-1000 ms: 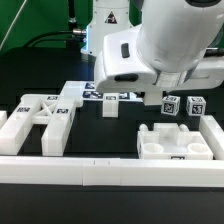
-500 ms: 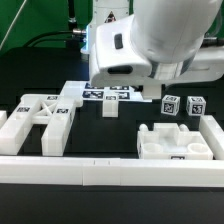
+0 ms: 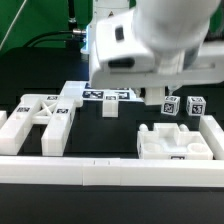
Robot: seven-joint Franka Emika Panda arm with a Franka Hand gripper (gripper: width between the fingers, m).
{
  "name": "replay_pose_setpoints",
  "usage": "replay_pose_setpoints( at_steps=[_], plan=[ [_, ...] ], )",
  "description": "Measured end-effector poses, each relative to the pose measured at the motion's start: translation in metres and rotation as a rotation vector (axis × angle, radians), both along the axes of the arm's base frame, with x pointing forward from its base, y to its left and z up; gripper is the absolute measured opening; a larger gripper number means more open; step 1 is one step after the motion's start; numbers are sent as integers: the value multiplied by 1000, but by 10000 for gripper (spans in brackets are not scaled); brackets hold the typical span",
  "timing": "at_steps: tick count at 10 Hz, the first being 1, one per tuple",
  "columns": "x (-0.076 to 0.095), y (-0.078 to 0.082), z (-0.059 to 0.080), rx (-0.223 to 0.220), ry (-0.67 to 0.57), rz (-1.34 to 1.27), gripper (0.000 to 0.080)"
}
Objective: Assemble chair
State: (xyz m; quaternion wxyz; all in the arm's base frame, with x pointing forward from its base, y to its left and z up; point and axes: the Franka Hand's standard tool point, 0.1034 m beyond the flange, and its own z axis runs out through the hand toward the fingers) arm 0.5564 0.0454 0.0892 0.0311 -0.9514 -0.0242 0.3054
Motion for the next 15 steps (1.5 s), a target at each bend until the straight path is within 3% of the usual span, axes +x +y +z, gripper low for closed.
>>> replay_pose_setpoints(
  at_steps=[1,2,3,5,10,14,15],
  plan=[
    [16,1,7,1,-87,-2,287],
    [22,1,4,-1,-190,-9,287],
    [17,-1,3,-3,-230,-13,287],
    [24,-2,3,-6,-358,-20,287],
    [67,7,39,2,-650,-29,287],
    [76,3,34,-7,-953,-39,287],
    [73,11,32,-2,-994,-37,287]
  ],
)
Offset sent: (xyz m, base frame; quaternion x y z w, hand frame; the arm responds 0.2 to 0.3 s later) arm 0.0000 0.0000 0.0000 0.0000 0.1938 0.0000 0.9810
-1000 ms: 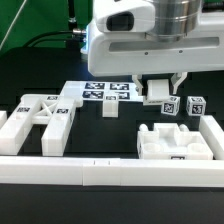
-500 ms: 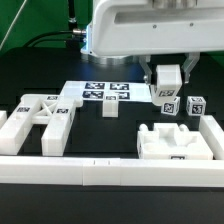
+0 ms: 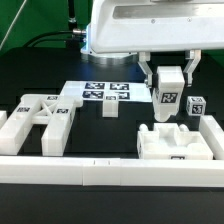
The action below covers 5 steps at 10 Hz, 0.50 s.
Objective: Assemble chair
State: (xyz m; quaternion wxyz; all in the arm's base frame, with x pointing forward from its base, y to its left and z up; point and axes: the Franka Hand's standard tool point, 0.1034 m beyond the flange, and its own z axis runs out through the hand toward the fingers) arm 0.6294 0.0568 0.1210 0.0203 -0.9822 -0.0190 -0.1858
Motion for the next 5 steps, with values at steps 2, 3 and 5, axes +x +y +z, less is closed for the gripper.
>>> replay_pose_setpoints(
  at_steps=[2,3,5],
  plan=[
    [7,17,3,-1,-137,22,287],
    [11,23,6,-6,-247,37,287],
    [8,21,-2,-10,-243,38,287]
  ],
)
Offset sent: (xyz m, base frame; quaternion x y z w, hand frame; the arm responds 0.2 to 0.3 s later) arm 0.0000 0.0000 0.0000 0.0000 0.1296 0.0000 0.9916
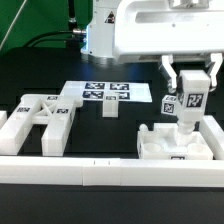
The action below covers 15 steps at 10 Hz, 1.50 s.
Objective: Assemble chair
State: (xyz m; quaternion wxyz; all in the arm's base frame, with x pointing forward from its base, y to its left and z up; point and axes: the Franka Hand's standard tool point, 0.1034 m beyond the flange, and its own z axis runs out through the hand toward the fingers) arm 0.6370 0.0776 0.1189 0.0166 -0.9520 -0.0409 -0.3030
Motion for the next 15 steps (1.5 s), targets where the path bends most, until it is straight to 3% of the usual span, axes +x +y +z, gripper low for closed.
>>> replay_pose_setpoints(
  at_steps=[2,6,7,10,12,15],
  plan=[
    [-1,7,-3,6,-3,1,287],
    [-10,30,-28,3,18,32,287],
    [-9,32,-28,2,15,35,287],
    [-1,31,-27,-5,1,43,287],
    [4,21,-31,-23,-1,52,287],
    [3,20,-35,-25,6,53,287]
  ],
)
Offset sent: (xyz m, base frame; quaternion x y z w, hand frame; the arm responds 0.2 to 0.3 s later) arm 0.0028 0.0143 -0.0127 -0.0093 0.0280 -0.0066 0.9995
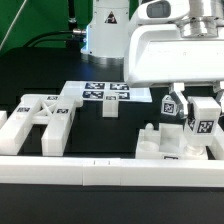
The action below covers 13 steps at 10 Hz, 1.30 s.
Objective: Assemble chair
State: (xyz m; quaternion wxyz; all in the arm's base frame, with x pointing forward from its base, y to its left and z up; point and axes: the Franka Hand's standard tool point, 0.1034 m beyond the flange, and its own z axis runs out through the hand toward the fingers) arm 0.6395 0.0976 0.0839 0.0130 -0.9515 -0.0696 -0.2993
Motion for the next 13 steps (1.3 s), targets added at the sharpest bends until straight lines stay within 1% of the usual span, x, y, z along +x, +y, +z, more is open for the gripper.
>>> replay_pose_setpoints(
  at_steps=[2,5,7,8,9,10,11,12,13],
  plan=[
    [-4,1,-3,-1,3,2,287],
    [-7,1,-5,1,-36,1,287],
    [-7,1,-7,-1,-16,3,287],
    [-8,1,-8,-3,-9,5,377],
    [-8,1,-8,-3,-9,6,515],
    [-8,1,-9,-4,-8,6,615],
    [-8,-1,-8,-8,-5,8,615],
    [-7,-3,-6,-10,-6,10,642],
    [-7,-4,-4,-13,-1,13,642]
  ],
)
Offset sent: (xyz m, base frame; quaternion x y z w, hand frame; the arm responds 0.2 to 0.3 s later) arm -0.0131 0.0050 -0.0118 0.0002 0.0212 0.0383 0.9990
